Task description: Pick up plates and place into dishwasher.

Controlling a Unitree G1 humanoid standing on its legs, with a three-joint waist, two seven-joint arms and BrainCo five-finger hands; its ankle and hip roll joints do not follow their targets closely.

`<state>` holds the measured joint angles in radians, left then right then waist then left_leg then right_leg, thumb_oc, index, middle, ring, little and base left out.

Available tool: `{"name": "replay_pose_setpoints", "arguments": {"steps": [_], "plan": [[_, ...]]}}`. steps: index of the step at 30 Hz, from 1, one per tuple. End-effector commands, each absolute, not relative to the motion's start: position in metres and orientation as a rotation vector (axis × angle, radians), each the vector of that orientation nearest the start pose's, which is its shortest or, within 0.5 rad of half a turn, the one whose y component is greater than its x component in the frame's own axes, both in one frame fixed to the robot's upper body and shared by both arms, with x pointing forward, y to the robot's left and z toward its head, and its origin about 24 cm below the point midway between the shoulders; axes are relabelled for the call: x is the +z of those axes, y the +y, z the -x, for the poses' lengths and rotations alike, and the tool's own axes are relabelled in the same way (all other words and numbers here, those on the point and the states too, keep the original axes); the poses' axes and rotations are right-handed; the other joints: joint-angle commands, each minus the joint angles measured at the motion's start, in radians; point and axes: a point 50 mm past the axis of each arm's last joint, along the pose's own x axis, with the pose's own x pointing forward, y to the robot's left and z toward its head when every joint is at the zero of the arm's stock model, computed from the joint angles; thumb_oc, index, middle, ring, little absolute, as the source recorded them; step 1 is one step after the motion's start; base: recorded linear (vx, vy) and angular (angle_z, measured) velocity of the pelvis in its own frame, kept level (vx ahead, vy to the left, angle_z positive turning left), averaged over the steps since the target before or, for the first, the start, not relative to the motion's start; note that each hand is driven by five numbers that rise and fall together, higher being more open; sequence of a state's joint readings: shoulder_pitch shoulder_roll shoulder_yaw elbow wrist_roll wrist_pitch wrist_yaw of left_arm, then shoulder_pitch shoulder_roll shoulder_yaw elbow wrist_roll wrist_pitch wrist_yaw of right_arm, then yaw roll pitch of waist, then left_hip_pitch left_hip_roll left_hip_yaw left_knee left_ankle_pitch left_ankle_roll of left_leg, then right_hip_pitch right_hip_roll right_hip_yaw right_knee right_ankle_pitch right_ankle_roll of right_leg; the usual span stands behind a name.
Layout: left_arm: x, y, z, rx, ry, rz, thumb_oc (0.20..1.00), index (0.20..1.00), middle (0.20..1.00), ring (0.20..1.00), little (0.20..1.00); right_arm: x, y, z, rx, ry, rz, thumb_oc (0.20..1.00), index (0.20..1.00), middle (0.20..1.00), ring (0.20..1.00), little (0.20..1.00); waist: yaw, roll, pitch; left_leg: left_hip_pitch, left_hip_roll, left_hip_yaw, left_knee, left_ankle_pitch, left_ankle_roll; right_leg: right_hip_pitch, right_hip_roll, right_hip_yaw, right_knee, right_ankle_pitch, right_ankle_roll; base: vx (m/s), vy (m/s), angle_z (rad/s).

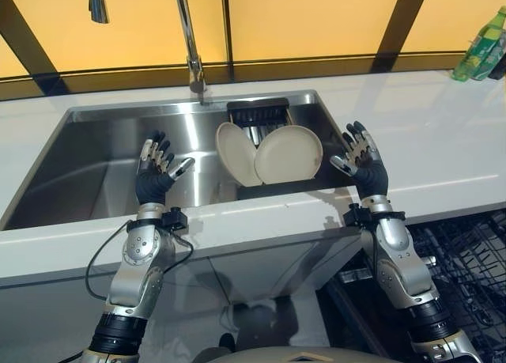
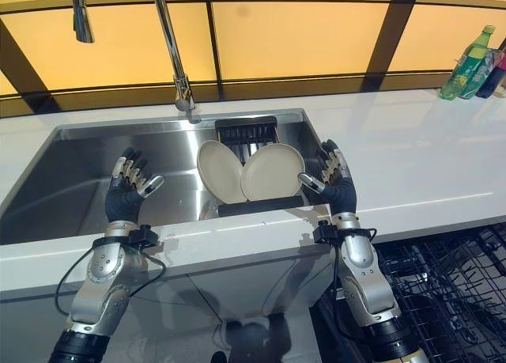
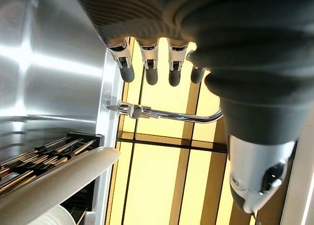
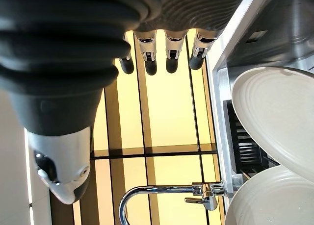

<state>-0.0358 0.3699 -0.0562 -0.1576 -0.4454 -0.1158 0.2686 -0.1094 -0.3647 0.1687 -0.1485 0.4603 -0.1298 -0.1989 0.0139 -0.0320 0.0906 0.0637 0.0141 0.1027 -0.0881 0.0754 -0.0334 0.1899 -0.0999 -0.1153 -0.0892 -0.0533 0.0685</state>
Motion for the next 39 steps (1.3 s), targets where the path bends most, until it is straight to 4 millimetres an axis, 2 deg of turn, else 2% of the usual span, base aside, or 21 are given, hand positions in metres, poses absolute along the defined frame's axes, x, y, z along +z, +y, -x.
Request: {"name": "replay_pose_setpoints", "arguments": {"steps": [1,12,24,27,30,31,34,38,39], "plan": [[0.127,0.204,-0.261,0.131,-0.38,0.107,1.0,1.0,1.0,1.0,1.0,0.141,-0.171,-0.268,0.059,-0.413,-0.124,1.0,1.0,1.0,1.0,1.0,0.006,0.026,-0.061,0.043,0.069,-0.044,0.008,-0.086,-0.035,-0.076,0.0,0.004,0.017,0.052,0.017,0.0,0.0,0.0],[0.134,0.204,-0.262,0.125,-0.42,0.054,1.0,1.0,1.0,1.0,1.0,0.138,-0.171,-0.268,0.069,-0.408,-0.127,1.0,1.0,1.0,1.0,1.0,0.001,0.028,-0.065,0.044,0.066,-0.04,0.006,-0.088,-0.032,-0.081,-0.001,0.003,0.018,0.052,0.02,0.0,-0.011,0.0],[0.152,0.219,-0.267,0.141,-0.481,-0.196,1.0,1.0,1.0,1.0,1.0,0.133,-0.169,-0.268,0.1,-0.373,-0.119,1.0,1.0,1.0,1.0,1.0,-0.011,0.034,-0.075,0.036,0.096,-0.041,0.025,-0.074,-0.049,-0.087,0.028,0.033,0.014,0.05,0.001,0.0,-0.072,-0.05],[0.155,0.227,-0.269,0.171,-0.48,-0.295,1.0,1.0,1.0,1.0,1.0,0.133,-0.17,-0.268,0.118,-0.362,-0.105,1.0,1.0,1.0,1.0,1.0,-0.012,0.032,-0.072,0.021,0.1,-0.05,0.073,-0.088,-0.061,-0.082,0.037,0.042,0.012,0.043,-0.008,0.02,-0.082,-0.04],[0.157,0.237,-0.27,0.2,-0.485,-0.382,1.0,1.0,1.0,1.0,1.0,0.136,-0.174,-0.268,0.119,-0.365,-0.083,1.0,1.0,1.0,1.0,1.0,-0.009,0.023,-0.061,-0.033,0.076,-0.083,0.193,-0.113,-0.067,-0.091,0.038,0.061,0.015,0.053,-0.019,-0.01,-0.031,-0.12],[0.158,0.242,-0.268,0.217,-0.493,-0.443,1.0,1.0,1.0,1.0,1.0,0.137,-0.175,-0.268,0.114,-0.366,-0.078,1.0,1.0,1.0,1.0,1.0,-0.003,0.024,-0.053,-0.05,0.065,-0.113,0.221,-0.114,-0.063,-0.093,0.039,0.072,0.016,0.059,-0.021,0.01,0.028,-0.2],[0.158,0.255,-0.267,0.249,-0.483,-0.526,1.0,1.0,1.0,1.0,1.0,0.137,-0.172,-0.27,0.111,-0.364,-0.069,1.0,1.0,1.0,1.0,1.0,0.002,0.033,-0.047,-0.046,0.053,-0.143,0.195,-0.127,-0.049,-0.101,0.032,0.091,0.022,0.057,-0.02,0.03,0.115,-0.23],[0.162,0.266,-0.268,0.295,-0.48,-0.718,1.0,1.0,1.0,1.0,1.0,0.134,-0.176,-0.268,0.108,-0.347,-0.061,1.0,1.0,1.0,1.0,1.0,-0.016,0.048,-0.059,-0.02,0.061,-0.114,0.128,-0.108,-0.049,-0.103,0.016,0.09,0.016,0.057,-0.007,0.06,0.183,-0.24],[0.163,0.274,-0.27,0.306,-0.465,-0.754,1.0,1.0,1.0,1.0,1.0,0.133,-0.18,-0.267,0.104,-0.339,-0.058,1.0,1.0,1.0,1.0,1.0,-0.028,0.054,-0.065,-0.01,0.059,-0.102,0.113,-0.109,-0.049,-0.106,0.007,0.093,0.015,0.058,0.001,0.08,0.151,-0.06]]}}
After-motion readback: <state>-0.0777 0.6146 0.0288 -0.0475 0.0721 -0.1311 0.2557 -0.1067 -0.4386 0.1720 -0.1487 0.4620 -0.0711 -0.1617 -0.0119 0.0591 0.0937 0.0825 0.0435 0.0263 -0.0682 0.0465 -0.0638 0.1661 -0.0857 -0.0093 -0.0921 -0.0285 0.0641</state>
